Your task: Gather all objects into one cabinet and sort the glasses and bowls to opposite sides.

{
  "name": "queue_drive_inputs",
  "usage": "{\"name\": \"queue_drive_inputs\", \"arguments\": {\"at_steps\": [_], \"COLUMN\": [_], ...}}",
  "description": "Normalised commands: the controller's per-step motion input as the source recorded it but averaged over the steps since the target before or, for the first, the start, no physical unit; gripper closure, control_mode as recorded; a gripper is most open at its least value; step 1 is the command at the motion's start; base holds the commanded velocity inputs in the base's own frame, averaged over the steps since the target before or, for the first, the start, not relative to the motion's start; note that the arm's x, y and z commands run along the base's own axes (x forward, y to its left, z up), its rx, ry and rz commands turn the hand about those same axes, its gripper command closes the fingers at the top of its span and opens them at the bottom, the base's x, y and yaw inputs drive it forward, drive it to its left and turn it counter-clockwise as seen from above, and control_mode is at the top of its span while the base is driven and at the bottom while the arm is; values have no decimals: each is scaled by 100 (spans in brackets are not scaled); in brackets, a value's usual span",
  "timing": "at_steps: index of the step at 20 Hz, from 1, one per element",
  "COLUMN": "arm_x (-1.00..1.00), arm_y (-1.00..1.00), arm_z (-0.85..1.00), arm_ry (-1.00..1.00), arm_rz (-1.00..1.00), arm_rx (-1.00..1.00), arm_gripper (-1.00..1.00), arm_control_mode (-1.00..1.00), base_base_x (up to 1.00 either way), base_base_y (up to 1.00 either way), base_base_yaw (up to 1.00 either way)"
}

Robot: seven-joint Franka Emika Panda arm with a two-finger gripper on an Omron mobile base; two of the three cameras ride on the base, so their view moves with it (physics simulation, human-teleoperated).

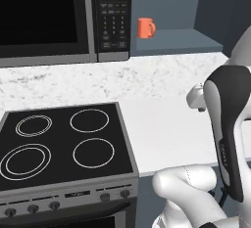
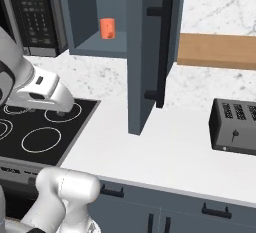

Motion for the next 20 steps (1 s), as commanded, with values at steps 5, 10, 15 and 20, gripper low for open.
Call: {"name": "queue_drive_inputs", "arguments": {"at_steps": [5,10,15,20], "arm_x": [0,7,0,15], "arm_y": [0,-18,-2,0], "arm_z": [0,8,34,46], "arm_ry": [0,-9,-27,-24], "arm_rz": [0,0,0,0], "arm_rx": [0,2,1,3], "arm_gripper": [-100,-100,-100,-100], "arm_control_mode": [100,-100,-100,-100], "base_base_x": [20,0,0,0], "base_base_y": [-25,0,0,0], "base_base_yaw": [0,0,0,0]}}
